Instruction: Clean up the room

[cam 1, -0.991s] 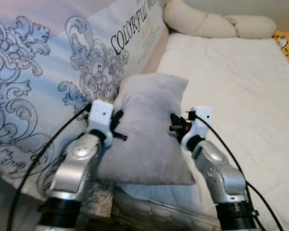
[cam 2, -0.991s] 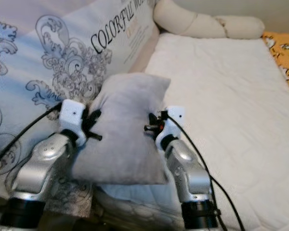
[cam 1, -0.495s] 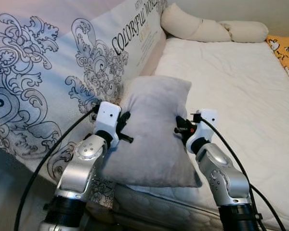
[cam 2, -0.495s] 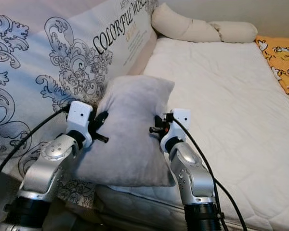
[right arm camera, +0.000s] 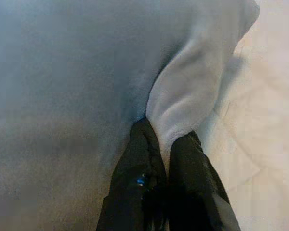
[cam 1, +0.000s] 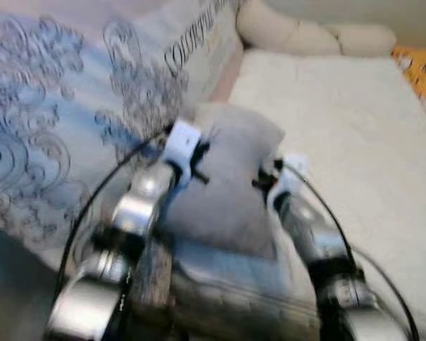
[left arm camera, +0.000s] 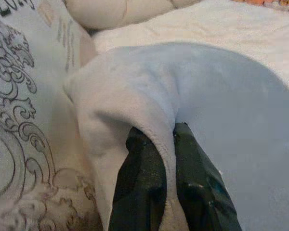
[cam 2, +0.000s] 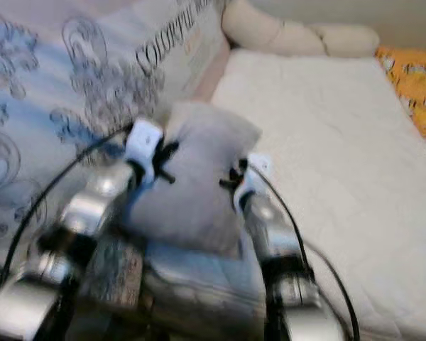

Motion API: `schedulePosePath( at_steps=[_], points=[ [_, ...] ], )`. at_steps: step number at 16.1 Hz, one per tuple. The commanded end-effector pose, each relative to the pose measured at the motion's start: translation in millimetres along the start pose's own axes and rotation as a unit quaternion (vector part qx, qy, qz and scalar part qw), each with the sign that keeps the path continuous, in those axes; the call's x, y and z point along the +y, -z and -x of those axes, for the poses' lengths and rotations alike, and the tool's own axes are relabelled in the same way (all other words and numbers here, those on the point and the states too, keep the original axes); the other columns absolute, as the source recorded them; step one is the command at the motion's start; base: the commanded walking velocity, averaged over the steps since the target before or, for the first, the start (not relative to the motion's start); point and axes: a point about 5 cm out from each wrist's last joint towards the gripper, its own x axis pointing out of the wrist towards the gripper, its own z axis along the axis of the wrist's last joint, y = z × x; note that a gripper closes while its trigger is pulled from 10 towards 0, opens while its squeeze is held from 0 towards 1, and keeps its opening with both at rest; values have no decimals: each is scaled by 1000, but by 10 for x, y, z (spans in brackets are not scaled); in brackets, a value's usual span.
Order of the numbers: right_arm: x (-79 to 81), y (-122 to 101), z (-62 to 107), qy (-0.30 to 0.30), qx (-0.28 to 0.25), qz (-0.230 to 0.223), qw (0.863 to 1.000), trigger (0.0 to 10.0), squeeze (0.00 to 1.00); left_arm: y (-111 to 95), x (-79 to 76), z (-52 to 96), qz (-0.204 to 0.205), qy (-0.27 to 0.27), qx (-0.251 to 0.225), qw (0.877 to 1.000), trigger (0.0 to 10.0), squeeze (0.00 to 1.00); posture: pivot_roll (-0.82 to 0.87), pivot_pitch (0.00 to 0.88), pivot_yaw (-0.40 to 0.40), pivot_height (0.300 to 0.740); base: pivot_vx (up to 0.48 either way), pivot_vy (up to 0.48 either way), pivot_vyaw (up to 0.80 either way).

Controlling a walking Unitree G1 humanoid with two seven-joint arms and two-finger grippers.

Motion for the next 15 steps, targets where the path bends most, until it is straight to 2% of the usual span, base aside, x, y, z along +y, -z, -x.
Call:
schedulePosePath(
  at_steps=[1, 3, 4, 6, 8, 10, 12, 14, 15],
  points=[
    [-7, -111, -55, 1, -19, 9, 1000, 10000, 0, -106, 48, -34, -19, -1, -22, 1000, 10000, 0, -11, 0, 35, 740, 0, 0, 0],
    [-12, -215, -123, 6, -21, 22, 1000, 10000, 0, -165, 77, -90, -33, 0, -27, 999, 10000, 0, -8, 0, 36, 740, 0, 0, 0],
    [-14, -304, -162, 11, -28, 31, 999, 10000, 0, -255, 71, -147, -50, 5, -39, 998, 10000, 0, 11, 44, 26, 740, 0, 0, 0],
    [-48, -342, -182, 22, -35, 34, 999, 10000, 0, -319, 60, -185, -59, 4, -53, 997, 10000, 0, 35, 49, 24, 740, 0, 0, 0],
    [-58, -327, -188, 28, -36, 26, 999, 10000, 0, -346, 85, -197, -85, -1, -57, 995, 10000, 0, 59, 67, 23, 740, 0, 0, 0],
    [-21, -300, -202, 34, -36, 16, 999, 10000, 0, -504, 187, -232, -98, -12, -69, 993, 10000, 0, 90, 108, 31, 740, 0, 0, 0],
    [0, -308, -209, 40, -39, 21, 998, 10000, 0, -592, 201, -247, -110, -9, -78, 991, 10000, 0, 108, 138, 35, 740, 0, 0, 0],
    [-17, -243, -205, 50, -27, 11, 998, 10000, 0, -584, 184, -256, -137, -11, -75, 988, 10000, 0, 136, 183, 32, 740, 0, 0, 0],
    [-21, -220, -203, 49, -23, 7, 999, 10000, 0, -580, 193, -254, -134, -18, -75, 988, 10000, 0, 151, 195, 31, 740, 0, 0, 0]
  ],
)
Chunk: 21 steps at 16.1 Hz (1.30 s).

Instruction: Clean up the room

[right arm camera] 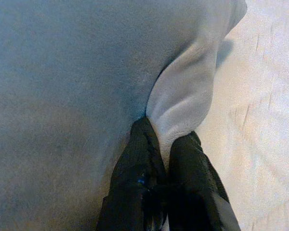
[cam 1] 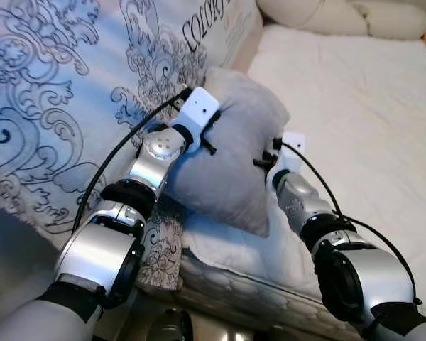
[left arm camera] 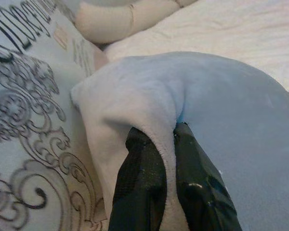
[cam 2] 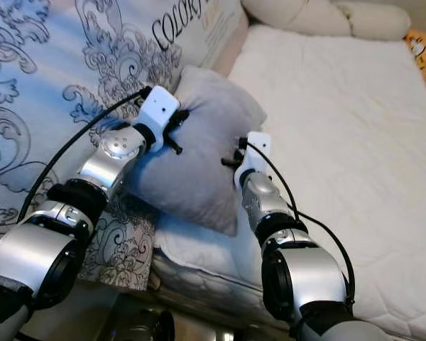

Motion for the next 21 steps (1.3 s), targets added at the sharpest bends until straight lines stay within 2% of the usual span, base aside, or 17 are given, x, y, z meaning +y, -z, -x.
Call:
schedulePosePath(
  at_steps=[1, 2, 3, 4, 6, 8, 10, 11, 13, 14, 17, 18, 19, 21],
  points=[
    [-15, 31, 3, 6, 7, -5, 1000, 10000, 0, -125, 109, -10, -13, -29, -23, 999, 10000, 0, 166, 211, 28, 740, 0, 0, 0],
    [-26, 41, 5, 9, 9, -7, 1000, 10000, 855, -106, 104, -10, -12, -33, -20, 999, 10000, 0, 169, 219, 28, 740, 0, 0, 0],
    [-33, 44, 5, 11, 9, -9, 1000, 10000, 855, -95, 100, -11, -12, -34, -19, 999, 10000, 0, 170, 223, 27, 740, 0, 0, 0],
    [-55, 51, 8, 19, 9, -15, 1000, 10000, 1000, -20, 71, 3, -12, -41, -10, 999, 10000, 0, 161, 235, 25, 740, 0, 0, 0],
    [-79, 67, 15, 22, 5, -26, 999, 10000, 1000, 77, 43, 26, -5, -55, 1, 998, 10000, 0, 149, 229, 23, 740, 0, 0, 0],
    [-178, 88, 42, 25, -17, -49, 998, 10000, 1000, 199, -11, 56, 3, -72, 15, 997, 10000, 0, 99, 203, 31, 740, 0, 0, 0],
    [-286, 86, 82, 9, -53, -73, 996, 10000, 1000, 259, -53, 77, 28, -72, 14, 997, 10000, 0, 73, 183, 38, 740, 0, 0, 0],
    [-349, 88, 133, -25, -87, -84, 992, 10000, 1000, 245, -70, 86, 35, -61, -2, 998, 10000, 1000, 37, 145, 52, 740, 0, 0, 0],
    [-434, 93, 198, -40, -116, -82, 989, 10000, 1000, 203, -73, 92, 34, -54, -23, 998, 10000, 1000, 19, 120, 59, 740, 0, 0, 0],
    [-531, 80, 266, -33, -144, -92, 985, 10000, 1000, 142, -48, 99, 22, -57, -45, 997, 10000, 1000, 10, 97, 65, 740, 0, 0, 0],
    [-593, 78, 336, -27, -166, -93, 981, 10000, 1000, 93, -43, 92, 17, -51, -56, 997, 10000, 1000, -1, 57, 73, 740, 0, 0, 0],
    [-624, 95, 399, -20, -176, -81, 981, 10000, 1000, 40, -39, 87, 18, -56, -70, 996, 10000, 1000, -8, 37, 81, 740, 0, 0, 0],
    [-639, 105, 568, -20, -197, -70, 978, 10000, 1000, -68, 0, 106, 41, -80, -107, 990, 10000, 1000, -33, 0, 102, 740, 0, 0, 0],
    [-638, 90, 677, -18, -205, -73, 976, 10000, 1000, -119, 32, 145, 63, -89, -131, 985, 10000, 1000, -49, 0, 106, 740, 0, 0, 0]
  ],
)
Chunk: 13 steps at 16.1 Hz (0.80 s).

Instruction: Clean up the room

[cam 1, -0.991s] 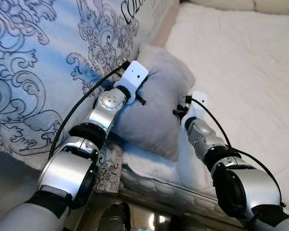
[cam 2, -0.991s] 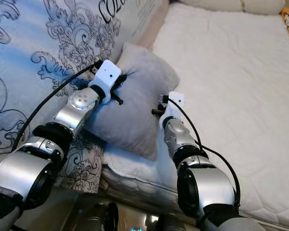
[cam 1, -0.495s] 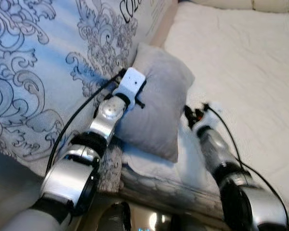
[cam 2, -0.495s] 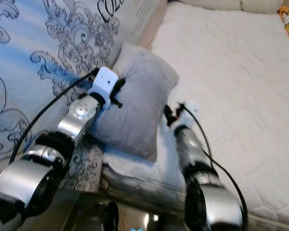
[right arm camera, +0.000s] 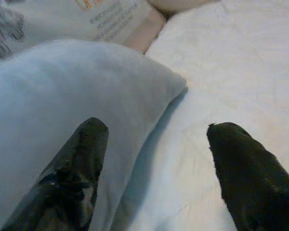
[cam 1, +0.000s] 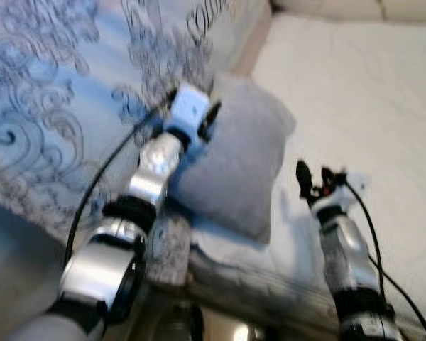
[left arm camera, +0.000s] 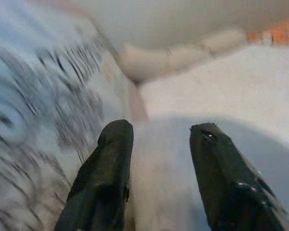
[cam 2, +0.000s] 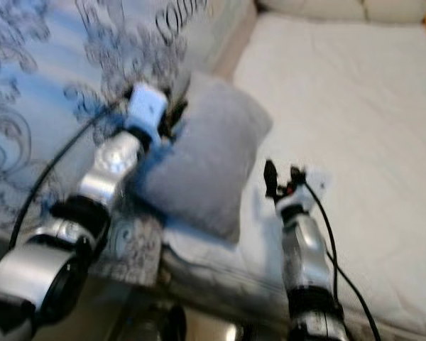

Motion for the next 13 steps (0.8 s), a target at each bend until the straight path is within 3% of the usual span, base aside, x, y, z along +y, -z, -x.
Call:
schedulePosePath(
  at_steps=[1, 2, 3, 4, 6, 8, 9, 13],
  points=[
    [64, -116, -2, -3, -18, -18, 1000, 10000, 871, 5, 19, 42, 32, 1, 7, 999, 10000, 1000, -63, 0, 110, 740, 0, 0, 0],
    [99, -233, 47, 5, -55, -6, 998, 10000, 0, -56, -9, 157, 52, 13, -14, 998, 10000, 1000, -73, 0, 112, 740, 0, 0, 0],
    [241, -282, 99, -28, -61, -8, 998, 10000, 0, -123, -72, 314, 58, 19, -33, 998, 10000, 702, -81, 0, 113, 740, 0, 0, 0],
    [280, -284, 107, -28, -62, -11, 998, 10000, 0, -140, -101, 359, 52, 24, -38, 998, 10000, 604, -83, 0, 112, 740, 0, 0, 0],
    [386, -287, 176, -32, -49, -20, 998, 10000, 0, -149, -204, 471, 52, 31, -33, 998, 10000, 545, -66, 0, 97, 740, 0, 0, 0],
    [462, -281, 224, -32, -36, -10, 999, 10000, 0, -171, -259, 588, 68, 28, -17, 997, 10000, 553, -43, 0, 75, 740, 0, -139, 0],
    [531, -285, 259, -41, -27, 3, 999, 10000, 0, -138, -239, 684, 71, 7, 1, 997, 10000, 553, -36, 0, 62, 740, 0, -409, 0],
    [537, -311, 266, -46, -15, 22, 999, 10000, 0, -50, -145, 834, 73, -24, 26, 997, 10000, 553, -26, 0, 42, 740, 0, -475, 0]
  ],
)
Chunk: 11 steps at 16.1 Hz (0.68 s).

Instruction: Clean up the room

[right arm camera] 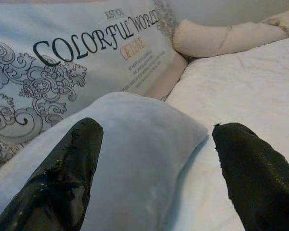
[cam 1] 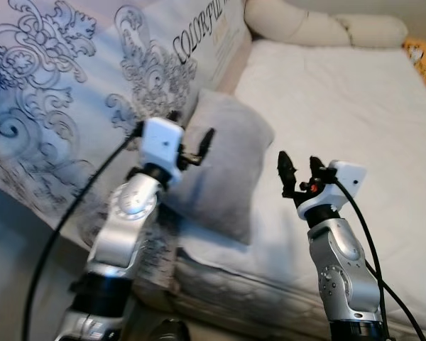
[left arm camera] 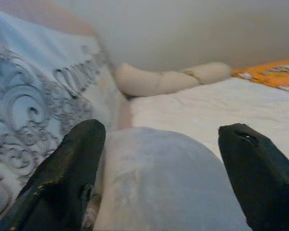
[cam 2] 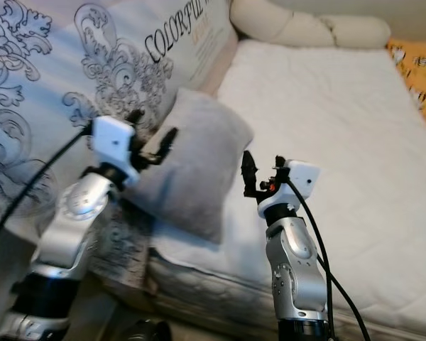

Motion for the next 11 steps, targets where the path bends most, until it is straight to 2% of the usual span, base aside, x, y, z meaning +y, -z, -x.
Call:
schedulePosePath(
  at_steps=[1, 2, 3, 5, 8, 9, 11],
  points=[
    [-17, -65, 13, -2, -4, 13, 1000, 10000, 0, 2, 1, 29, 1, -8, 10, 1000, 10000, 553, -25, 0, 37, 740, 0, -480, 0],
    [-12, -68, 21, -4, -1, 17, 1000, 10000, 0, 6, 10, 56, 1, -14, 16, 1000, 10000, 553, -19, 0, 27, 740, 0, -480, 0],
    [16, -48, 46, -13, 15, 32, 999, 10000, 0, 38, 60, 174, -7, -35, 32, 999, 10000, 553, -11, 0, 16, 740, 0, -480, 0],
    [51, -48, 55, -26, 20, 52, 998, 10000, 0, 107, 124, 303, -6, -59, 50, 997, 10000, 553, -14, 0, 10, 740, 0, -480, 0],
    [28, -36, 74, -28, 32, 66, 997, 10000, 0, 258, 261, 538, 7, -107, 91, 990, 10000, 557, 4, 0, 5, 740, 0, -470, 0],
    [14, -32, 81, -32, 39, 69, 996, 10000, 0, 309, 308, 620, -1, -115, 108, 988, 10000, 553, 9, 0, -3, 740, 0, -469, 0],
    [-9, 8, 95, -34, 53, 73, 995, 10000, 0, 353, 346, 645, -18, -114, 119, 986, 10000, 553, 8, 0, -2, 740, 0, -467, 0]
  ],
)
